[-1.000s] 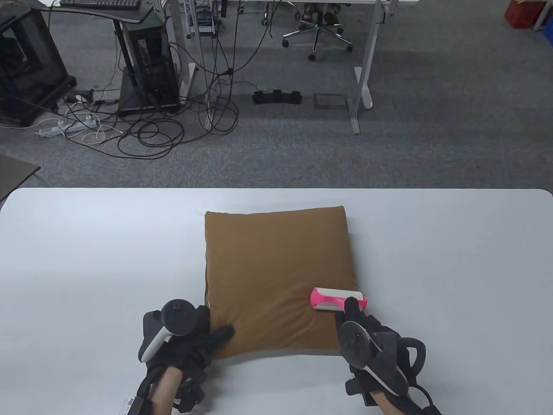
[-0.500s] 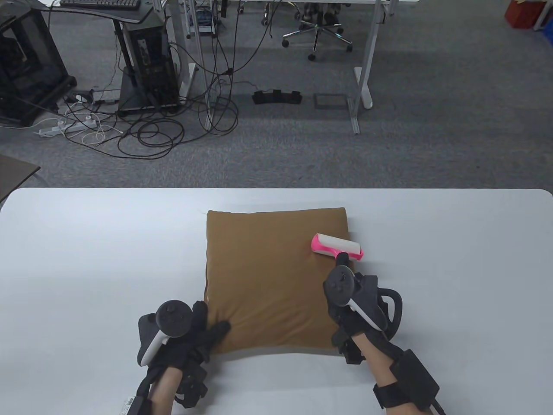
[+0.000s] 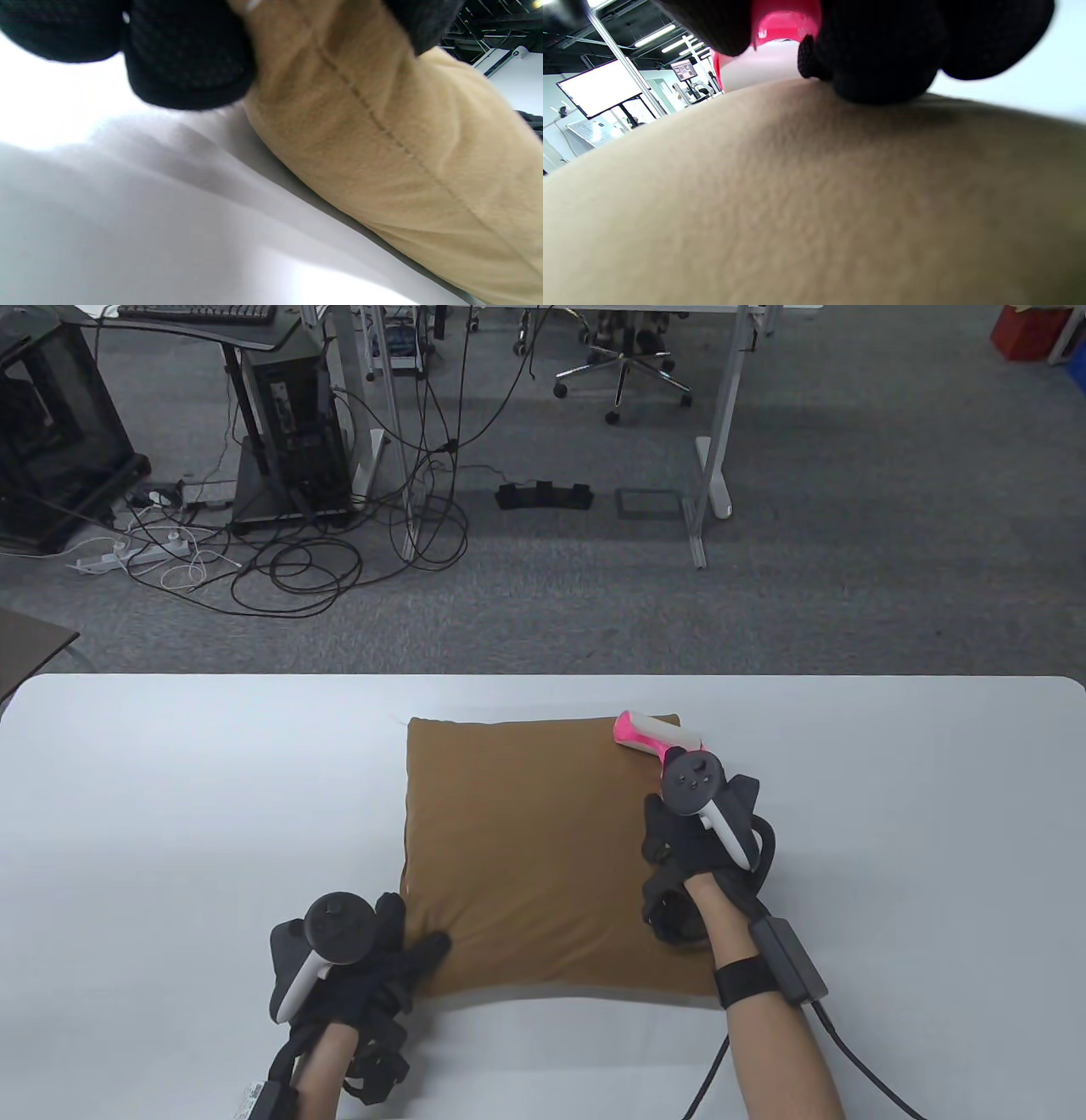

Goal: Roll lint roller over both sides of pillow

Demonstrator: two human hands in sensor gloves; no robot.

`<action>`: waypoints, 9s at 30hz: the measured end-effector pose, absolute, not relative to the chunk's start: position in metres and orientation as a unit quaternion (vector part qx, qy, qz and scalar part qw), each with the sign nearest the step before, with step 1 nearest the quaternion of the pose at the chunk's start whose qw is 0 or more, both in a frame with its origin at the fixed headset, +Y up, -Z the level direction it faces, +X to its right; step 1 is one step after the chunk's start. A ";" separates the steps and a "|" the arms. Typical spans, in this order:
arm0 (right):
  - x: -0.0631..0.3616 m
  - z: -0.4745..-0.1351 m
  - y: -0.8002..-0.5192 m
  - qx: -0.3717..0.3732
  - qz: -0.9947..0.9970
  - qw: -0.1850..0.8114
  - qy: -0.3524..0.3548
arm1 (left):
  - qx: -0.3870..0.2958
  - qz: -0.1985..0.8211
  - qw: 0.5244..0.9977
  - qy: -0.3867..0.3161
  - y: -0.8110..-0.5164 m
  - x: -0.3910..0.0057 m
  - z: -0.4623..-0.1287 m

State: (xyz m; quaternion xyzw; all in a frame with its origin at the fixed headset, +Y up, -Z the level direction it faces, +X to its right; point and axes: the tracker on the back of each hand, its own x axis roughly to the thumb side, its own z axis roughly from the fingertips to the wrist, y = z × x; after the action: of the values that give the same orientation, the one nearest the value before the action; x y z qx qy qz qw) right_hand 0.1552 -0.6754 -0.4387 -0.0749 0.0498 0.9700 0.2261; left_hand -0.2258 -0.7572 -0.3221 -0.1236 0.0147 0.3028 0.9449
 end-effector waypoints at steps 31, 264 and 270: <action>0.180 -0.260 -0.621 0.102 0.978 0.179 0.020 | -0.143 0.304 0.942 0.017 -0.760 -0.225 -0.318; 0.193 -0.343 -0.745 -0.056 0.927 0.356 0.102 | 0.088 0.166 0.975 -0.120 -0.647 -0.152 -0.229; 0.192 -0.343 -0.745 -0.056 0.927 0.356 0.102 | 0.110 0.152 0.978 -0.093 -0.658 -0.129 -0.254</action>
State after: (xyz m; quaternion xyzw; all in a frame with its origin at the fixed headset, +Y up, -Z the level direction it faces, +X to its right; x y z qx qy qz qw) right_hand 0.1924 -0.7449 -0.3430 -0.0562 0.1023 0.9274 0.3555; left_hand -0.1286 -0.6581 -0.2539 0.1100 -0.0926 0.1521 0.9778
